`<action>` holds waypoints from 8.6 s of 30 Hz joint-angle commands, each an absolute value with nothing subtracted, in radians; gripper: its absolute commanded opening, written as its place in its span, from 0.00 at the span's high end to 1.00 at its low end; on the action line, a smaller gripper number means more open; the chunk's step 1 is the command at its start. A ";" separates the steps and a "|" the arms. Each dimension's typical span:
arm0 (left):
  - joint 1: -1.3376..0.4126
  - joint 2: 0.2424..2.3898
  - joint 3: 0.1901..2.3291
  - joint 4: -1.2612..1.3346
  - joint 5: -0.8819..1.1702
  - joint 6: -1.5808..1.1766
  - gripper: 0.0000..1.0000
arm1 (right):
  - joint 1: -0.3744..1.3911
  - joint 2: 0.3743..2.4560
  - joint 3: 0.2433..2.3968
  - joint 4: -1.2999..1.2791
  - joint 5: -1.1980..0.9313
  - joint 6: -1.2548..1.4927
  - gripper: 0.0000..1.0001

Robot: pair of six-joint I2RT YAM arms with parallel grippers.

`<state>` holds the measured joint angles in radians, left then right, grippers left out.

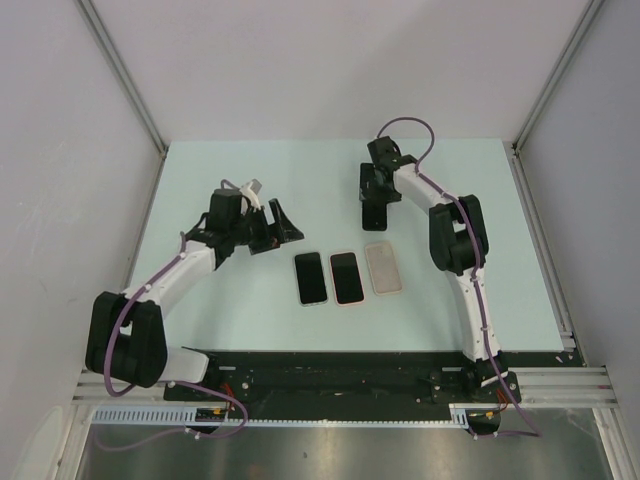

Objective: Put the phone into the phone case

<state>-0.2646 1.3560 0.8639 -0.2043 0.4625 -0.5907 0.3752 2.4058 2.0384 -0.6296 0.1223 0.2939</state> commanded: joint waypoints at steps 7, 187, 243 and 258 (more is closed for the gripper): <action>-0.275 1.503 0.876 -0.032 0.456 -0.663 0.14 | 0.411 2.388 1.987 -0.519 -0.153 0.426 0.52; -0.054 1.149 0.566 0.065 0.581 -0.649 1.00 | 0.640 2.137 1.753 -0.222 -0.624 0.362 0.21; -0.054 0.999 0.603 -0.081 1.247 -1.045 0.92 | 0.985 1.551 0.657 1.100 -0.247 -1.336 0.86; -0.051 1.064 0.819 -0.192 1.003 -0.876 0.11 | 1.019 1.479 0.658 0.971 -0.114 -0.872 1.00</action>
